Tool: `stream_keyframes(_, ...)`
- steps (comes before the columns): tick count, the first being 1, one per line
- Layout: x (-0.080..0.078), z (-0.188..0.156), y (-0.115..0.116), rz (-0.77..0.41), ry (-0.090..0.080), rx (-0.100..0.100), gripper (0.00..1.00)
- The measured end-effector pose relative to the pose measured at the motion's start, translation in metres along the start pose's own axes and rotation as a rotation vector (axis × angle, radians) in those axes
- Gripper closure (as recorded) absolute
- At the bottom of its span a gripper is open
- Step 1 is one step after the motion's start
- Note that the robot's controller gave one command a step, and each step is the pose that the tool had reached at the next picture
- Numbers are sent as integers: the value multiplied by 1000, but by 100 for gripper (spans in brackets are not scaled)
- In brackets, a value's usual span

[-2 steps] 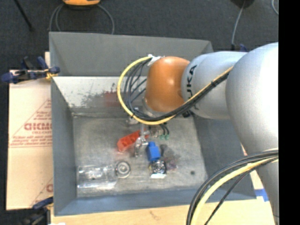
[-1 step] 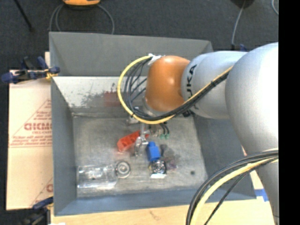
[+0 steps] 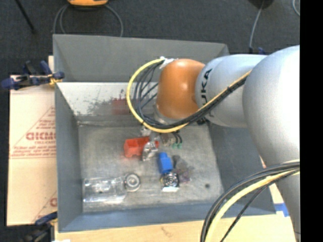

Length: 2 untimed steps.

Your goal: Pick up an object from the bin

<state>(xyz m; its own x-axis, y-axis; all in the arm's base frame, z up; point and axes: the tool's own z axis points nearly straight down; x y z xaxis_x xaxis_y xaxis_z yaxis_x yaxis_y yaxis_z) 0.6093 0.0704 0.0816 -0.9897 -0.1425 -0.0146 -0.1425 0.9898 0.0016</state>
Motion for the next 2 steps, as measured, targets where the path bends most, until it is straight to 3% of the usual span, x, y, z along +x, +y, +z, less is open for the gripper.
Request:
stream_keyframes(1,-3,-42,-1,4,6,1,100)
stream_keyframes(2,-7,-112,-1,9,2,2,100)
